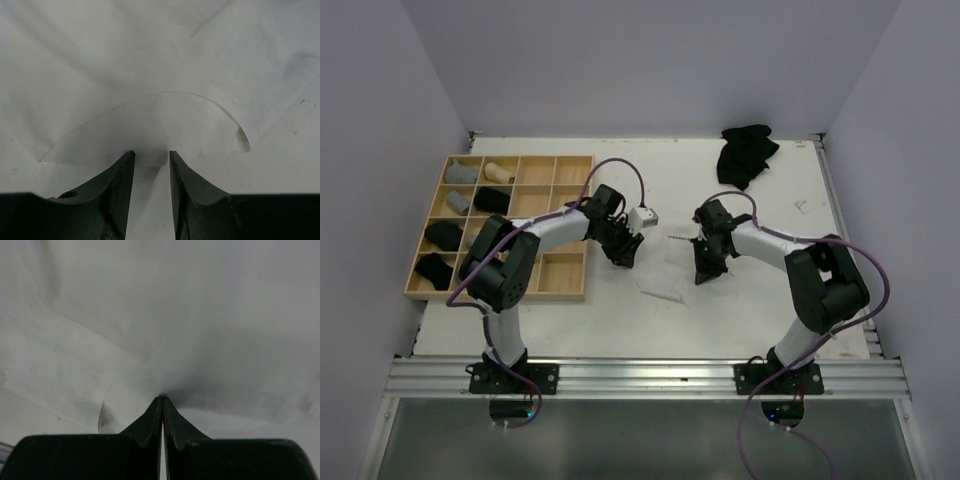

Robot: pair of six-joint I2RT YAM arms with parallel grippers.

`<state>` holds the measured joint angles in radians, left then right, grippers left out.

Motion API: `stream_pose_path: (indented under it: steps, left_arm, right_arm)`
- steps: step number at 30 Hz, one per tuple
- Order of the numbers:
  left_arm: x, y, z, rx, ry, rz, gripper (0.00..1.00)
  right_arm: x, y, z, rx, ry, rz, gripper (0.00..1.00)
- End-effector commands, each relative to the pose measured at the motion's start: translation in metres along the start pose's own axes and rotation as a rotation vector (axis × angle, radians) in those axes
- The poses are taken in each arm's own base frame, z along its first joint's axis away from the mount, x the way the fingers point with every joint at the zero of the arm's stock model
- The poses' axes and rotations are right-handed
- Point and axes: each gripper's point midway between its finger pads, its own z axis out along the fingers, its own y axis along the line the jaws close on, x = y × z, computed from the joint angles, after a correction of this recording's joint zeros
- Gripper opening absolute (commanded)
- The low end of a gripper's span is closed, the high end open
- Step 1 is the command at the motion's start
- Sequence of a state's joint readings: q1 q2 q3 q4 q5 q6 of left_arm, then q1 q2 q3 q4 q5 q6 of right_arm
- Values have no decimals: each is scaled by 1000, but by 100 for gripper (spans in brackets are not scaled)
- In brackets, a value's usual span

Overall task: Roll the underwear
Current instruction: Flatten the underwear

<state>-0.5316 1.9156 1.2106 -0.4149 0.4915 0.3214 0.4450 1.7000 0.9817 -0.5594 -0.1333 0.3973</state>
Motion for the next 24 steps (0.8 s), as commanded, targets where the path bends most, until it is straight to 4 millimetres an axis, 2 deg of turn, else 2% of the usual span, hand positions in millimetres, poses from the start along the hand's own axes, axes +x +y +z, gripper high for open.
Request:
stream_pose_path:
  steps: [1, 4, 6, 8, 10, 12, 15, 17, 24]
  left_arm:
    - [40, -25, -13, 46, 104, -58, 38]
    - [29, -25, -25, 22, 68, -30, 43]
    - [8, -20, -33, -4, 7, 5, 48]
    - [-15, -12, -40, -22, -53, 23, 52]
    - [-28, -9, -42, -11, -84, 20, 53]
    - [-39, -2, -38, -16, -102, 14, 53]
    - [-44, 4, -30, -12, -105, -3, 53]
    - [-41, 5, -22, -6, -98, -17, 53]
    - [-22, 5, -8, 10, -60, -49, 52]
  right_arm:
    - [30, 10, -19, -40, 63, -63, 6]
    - [17, 23, -45, -83, -8, -60, 8]
    - [-5, 35, -74, -111, -118, -48, 12]
    - [-25, 31, -94, -65, -222, -35, 15]
    - [-48, 25, -107, -26, -305, -9, 16]
    - [-61, 15, -103, 9, -309, 19, 16]
    - [-72, -11, -89, 81, -291, 59, 14]
    - [-81, -19, -81, 106, -302, 77, 13]
    - [-89, -27, -48, 139, -249, 70, 10]
